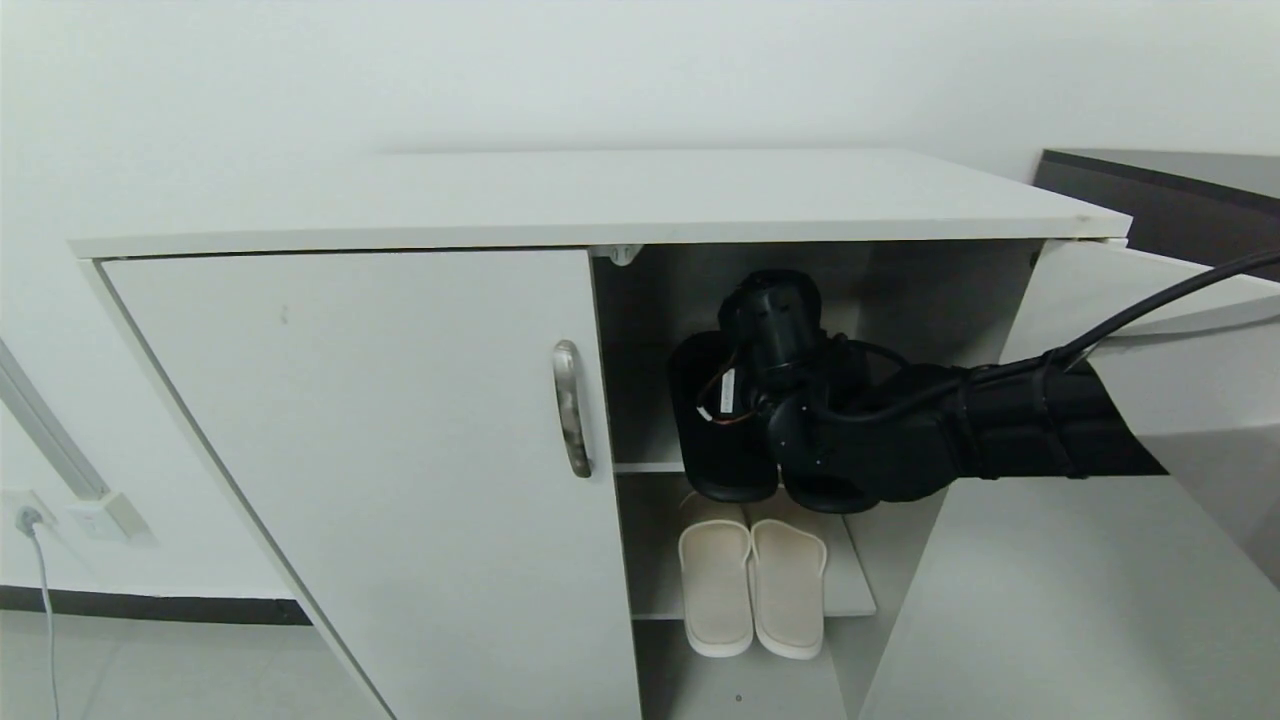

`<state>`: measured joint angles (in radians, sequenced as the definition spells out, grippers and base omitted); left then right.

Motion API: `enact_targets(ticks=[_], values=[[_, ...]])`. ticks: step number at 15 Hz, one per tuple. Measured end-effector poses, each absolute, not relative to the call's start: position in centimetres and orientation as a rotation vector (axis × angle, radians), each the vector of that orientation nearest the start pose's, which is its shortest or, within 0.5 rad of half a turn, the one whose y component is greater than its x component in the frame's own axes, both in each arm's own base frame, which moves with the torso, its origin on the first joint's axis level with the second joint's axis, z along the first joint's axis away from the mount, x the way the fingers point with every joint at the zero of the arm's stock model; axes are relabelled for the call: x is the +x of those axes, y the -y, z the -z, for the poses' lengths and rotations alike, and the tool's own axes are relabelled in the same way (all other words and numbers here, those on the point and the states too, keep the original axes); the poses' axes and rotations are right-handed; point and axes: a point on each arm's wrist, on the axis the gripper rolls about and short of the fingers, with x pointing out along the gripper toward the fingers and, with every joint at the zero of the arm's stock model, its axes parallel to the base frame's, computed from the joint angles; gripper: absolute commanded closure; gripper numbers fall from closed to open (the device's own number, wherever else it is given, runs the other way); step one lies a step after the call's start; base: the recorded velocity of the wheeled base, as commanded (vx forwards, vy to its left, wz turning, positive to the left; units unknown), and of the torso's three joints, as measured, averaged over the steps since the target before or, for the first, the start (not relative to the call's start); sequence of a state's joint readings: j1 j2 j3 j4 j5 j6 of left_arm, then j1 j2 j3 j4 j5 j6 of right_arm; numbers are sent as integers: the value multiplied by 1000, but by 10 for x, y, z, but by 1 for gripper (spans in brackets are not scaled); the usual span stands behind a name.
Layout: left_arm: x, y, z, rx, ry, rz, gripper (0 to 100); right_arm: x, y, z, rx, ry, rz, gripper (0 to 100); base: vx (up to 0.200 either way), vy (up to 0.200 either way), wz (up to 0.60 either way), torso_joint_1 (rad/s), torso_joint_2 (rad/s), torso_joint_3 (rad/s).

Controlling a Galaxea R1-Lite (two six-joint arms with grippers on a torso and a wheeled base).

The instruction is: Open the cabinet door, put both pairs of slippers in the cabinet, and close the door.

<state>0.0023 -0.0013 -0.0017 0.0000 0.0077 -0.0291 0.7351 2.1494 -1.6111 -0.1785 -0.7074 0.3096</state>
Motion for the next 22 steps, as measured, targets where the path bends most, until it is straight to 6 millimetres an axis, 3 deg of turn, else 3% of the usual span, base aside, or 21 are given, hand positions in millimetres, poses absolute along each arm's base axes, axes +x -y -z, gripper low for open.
enact_targets(ticks=[3, 4, 8, 12, 14, 17, 22], values=[[-23, 0, -76, -29, 3, -13, 100, 351, -283, -183, 57, -280, 37, 100, 0, 0, 0, 0, 0, 0], [-23, 0, -76, -29, 3, -14, 100, 353, -283, -180, 57, -284, 35, 0, 0, 0, 0, 0, 0, 0], [-23, 0, -76, -29, 3, -9, 100, 353, -285, -181, 25, -286, 17, 0, 0, 0, 0, 0, 0, 0], [-23, 0, -76, -29, 3, -8, 100, 338, -293, -192, 9, -269, -22, 0, 0, 0, 0, 0, 0, 0], [-23, 0, -76, -28, 3, -8, 100, 330, -295, -189, -1, -282, -31, 0, 0, 0, 0, 0, 0, 0], [-23, 0, -76, -28, 3, -9, 100, 310, -292, -188, -8, -304, -51, 0, 0, 0, 0, 0, 0, 0], [-23, 0, -76, -28, 3, -10, 100, 262, -275, -204, -14, -319, -102, 0, 0, 0, 0, 0, 0, 0]])
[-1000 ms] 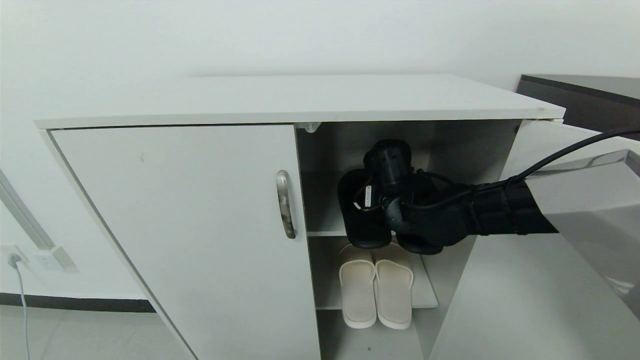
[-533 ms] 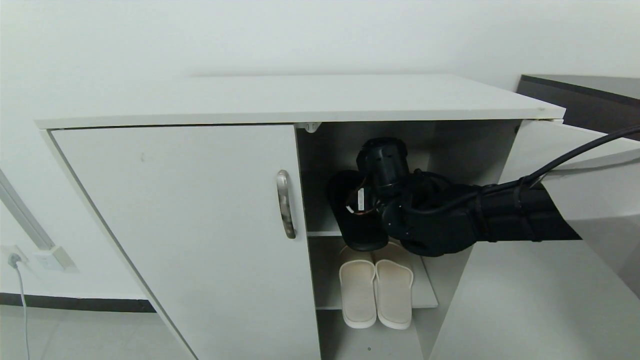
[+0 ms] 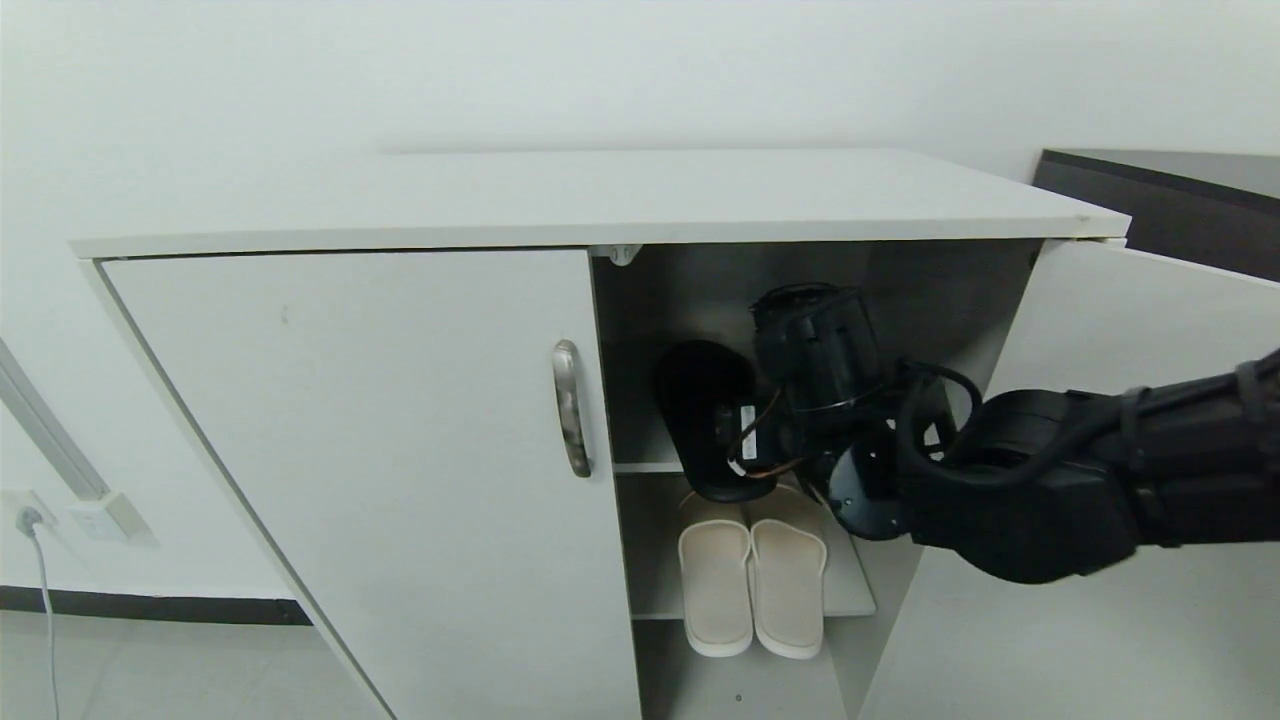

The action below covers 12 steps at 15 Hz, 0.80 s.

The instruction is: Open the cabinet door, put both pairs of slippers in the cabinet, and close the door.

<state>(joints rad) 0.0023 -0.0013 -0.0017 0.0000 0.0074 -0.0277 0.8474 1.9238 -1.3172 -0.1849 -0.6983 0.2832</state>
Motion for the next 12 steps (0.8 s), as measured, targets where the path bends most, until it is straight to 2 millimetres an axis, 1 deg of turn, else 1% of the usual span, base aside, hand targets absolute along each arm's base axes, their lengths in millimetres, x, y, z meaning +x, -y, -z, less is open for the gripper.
enact_targets(ticks=[2, 4, 7, 8, 12], values=[[-23, 0, -76, -28, 3, -10, 100, 239, -269, -208, -7, -325, -136, 0, 0, 0, 0, 0, 0, 0], [-23, 0, -76, -28, 3, -11, 100, 221, -264, -208, 6, -339, -165, 0, 0, 0, 0, 0, 0, 0], [-23, 0, -76, -27, 3, -12, 100, 191, -255, -195, 16, -370, -227, 0, 0, 0, 0, 0, 0, 0], [-23, 0, -76, -28, 3, -14, 100, 185, -253, -195, 40, -355, -248, 100, 0, 0, 0, 0, 0, 0], [-23, 0, -76, -28, 3, -14, 100, 178, -248, -196, 53, -346, -261, 100, 0, 0, 0, 0, 0, 0]])
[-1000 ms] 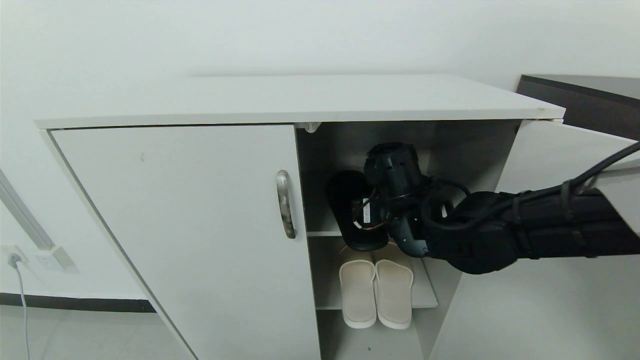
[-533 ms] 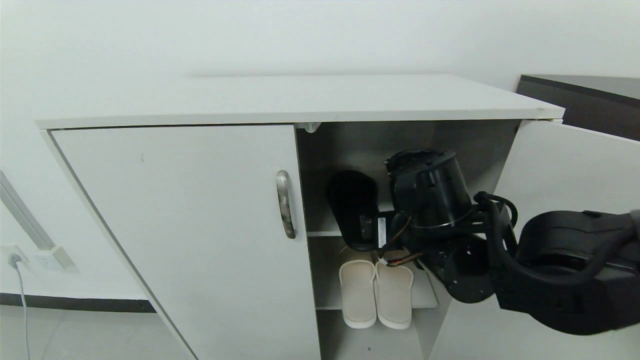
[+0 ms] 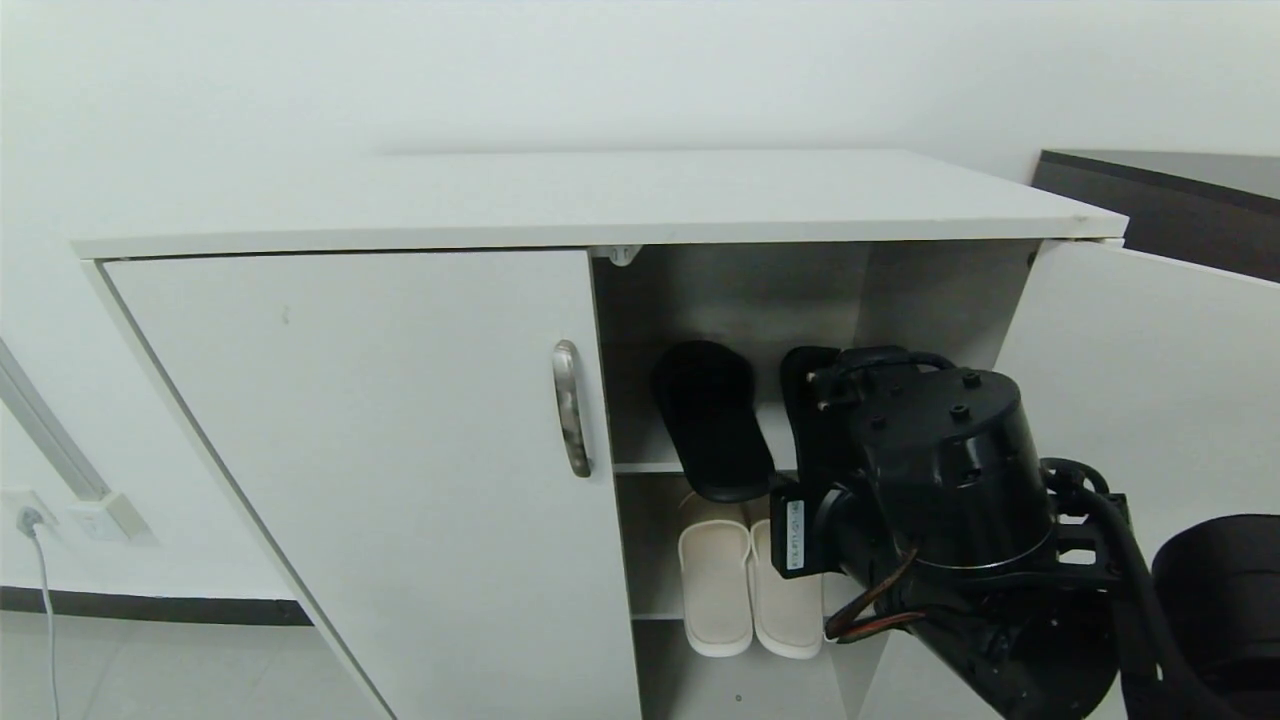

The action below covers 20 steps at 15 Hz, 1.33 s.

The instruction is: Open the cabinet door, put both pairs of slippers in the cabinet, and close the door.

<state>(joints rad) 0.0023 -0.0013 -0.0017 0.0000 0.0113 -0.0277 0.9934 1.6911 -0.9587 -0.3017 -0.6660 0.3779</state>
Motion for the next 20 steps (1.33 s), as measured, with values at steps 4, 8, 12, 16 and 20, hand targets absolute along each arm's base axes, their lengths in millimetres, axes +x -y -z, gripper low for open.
enact_targets(ticks=[4, 8, 12, 16, 20], values=[[-23, 0, -76, -29, 3, -14, 100, 177, -247, -194, 49, -351, -257, 100, 0, 0, 0, 0, 0, 0], [-23, 0, -76, -27, 3, -11, 100, 178, -247, -192, 47, -355, -258, 100, -100, 0, 0, 1, 0, 2], [-23, 0, -76, -27, 3, -10, 100, 181, -252, -189, 58, -340, -252, 100, -200, 0, 0, 4, 5, 2], [-23, 0, -76, -27, 3, -10, 100, 182, -253, -183, 49, -348, -251, 100, -200, 0, 0, 0, 2, -1], [-23, 0, -76, -27, 3, -10, 100, 184, -252, -180, 41, -357, -244, 100, -200, 0, 0, 6, 4, 1]])
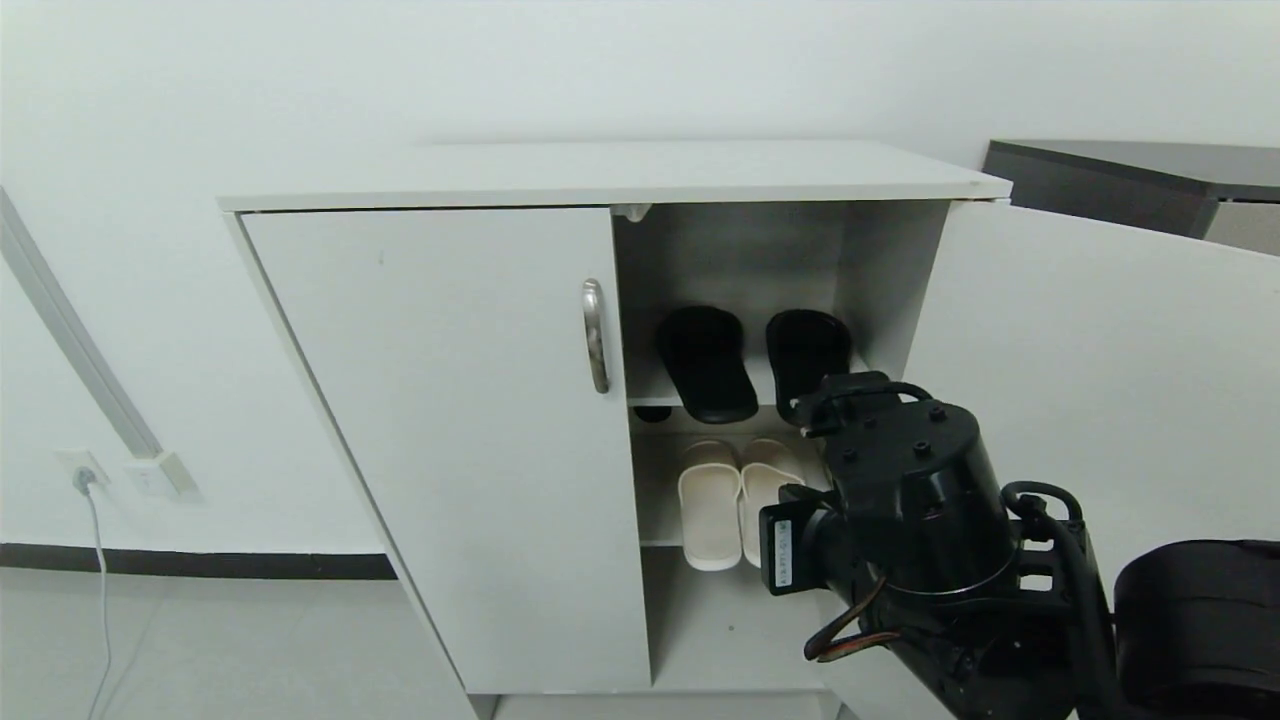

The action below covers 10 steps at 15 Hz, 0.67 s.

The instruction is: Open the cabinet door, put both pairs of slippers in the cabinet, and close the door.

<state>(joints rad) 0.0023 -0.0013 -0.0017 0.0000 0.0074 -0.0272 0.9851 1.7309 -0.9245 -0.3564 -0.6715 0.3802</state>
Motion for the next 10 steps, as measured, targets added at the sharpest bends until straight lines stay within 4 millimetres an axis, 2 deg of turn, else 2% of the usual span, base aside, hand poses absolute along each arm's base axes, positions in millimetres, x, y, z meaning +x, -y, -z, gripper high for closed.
enact_targets(ticks=[4, 10], values=[[-23, 0, -76, -28, 3, -10, 100, 187, -249, -178, 42, -350, -235, 100, -200, 0, 0, 1, 2, 2], [-23, 0, -76, -29, 3, -12, 100, 187, -244, -170, 7, -368, -222, 100, 0, 0, 0, 0, 0, 0]])
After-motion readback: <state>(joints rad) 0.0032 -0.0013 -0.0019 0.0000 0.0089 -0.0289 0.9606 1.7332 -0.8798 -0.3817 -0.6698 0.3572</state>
